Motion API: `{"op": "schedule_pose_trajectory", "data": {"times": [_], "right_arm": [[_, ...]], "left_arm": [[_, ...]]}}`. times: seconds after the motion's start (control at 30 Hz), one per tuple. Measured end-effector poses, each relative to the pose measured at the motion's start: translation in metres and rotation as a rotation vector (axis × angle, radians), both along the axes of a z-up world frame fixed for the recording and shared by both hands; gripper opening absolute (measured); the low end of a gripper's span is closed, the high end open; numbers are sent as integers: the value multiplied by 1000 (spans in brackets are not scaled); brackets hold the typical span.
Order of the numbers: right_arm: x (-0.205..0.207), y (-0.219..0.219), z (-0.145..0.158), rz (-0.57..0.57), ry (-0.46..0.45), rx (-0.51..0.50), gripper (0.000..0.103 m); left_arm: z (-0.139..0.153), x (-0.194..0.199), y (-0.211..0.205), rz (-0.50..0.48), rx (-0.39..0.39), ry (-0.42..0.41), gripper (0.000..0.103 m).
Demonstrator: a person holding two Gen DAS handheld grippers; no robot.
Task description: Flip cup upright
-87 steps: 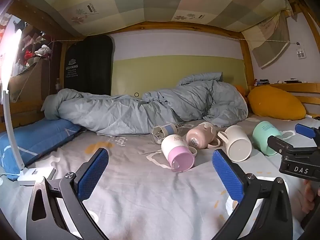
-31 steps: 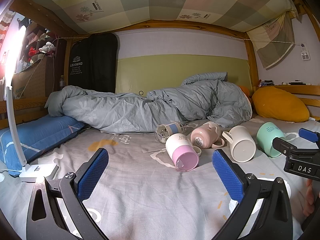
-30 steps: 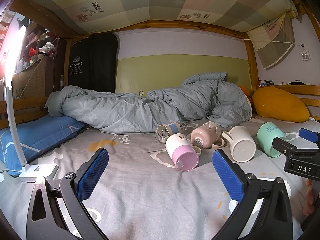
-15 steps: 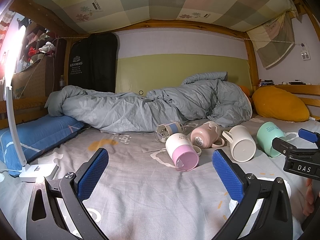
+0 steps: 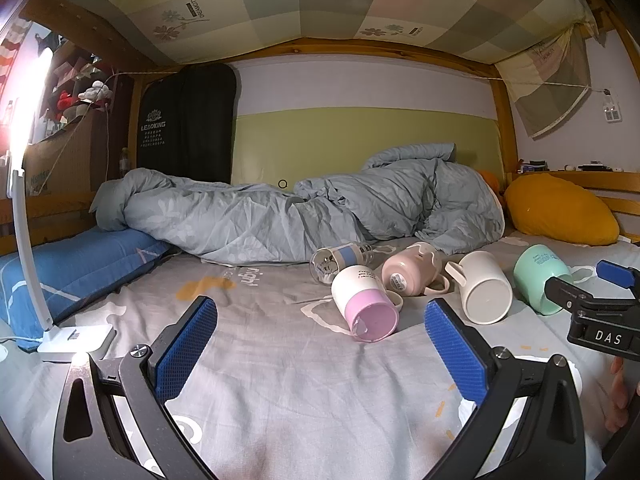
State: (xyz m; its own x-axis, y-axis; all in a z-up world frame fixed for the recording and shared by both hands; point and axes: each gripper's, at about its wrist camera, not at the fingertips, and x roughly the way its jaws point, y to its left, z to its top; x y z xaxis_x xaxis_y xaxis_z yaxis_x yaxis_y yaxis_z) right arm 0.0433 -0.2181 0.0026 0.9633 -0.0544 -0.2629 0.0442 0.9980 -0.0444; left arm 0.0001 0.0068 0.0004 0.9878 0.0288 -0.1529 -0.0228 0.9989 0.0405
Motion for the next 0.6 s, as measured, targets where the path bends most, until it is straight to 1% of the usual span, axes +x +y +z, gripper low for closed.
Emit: {"op": "schedule_pose_trajectory", "data": {"times": [0.6], "right_arm": [[2, -2, 2, 0, 6, 5, 103]], "left_arm": [[0, 0, 1, 0, -2, 3, 103]]}}
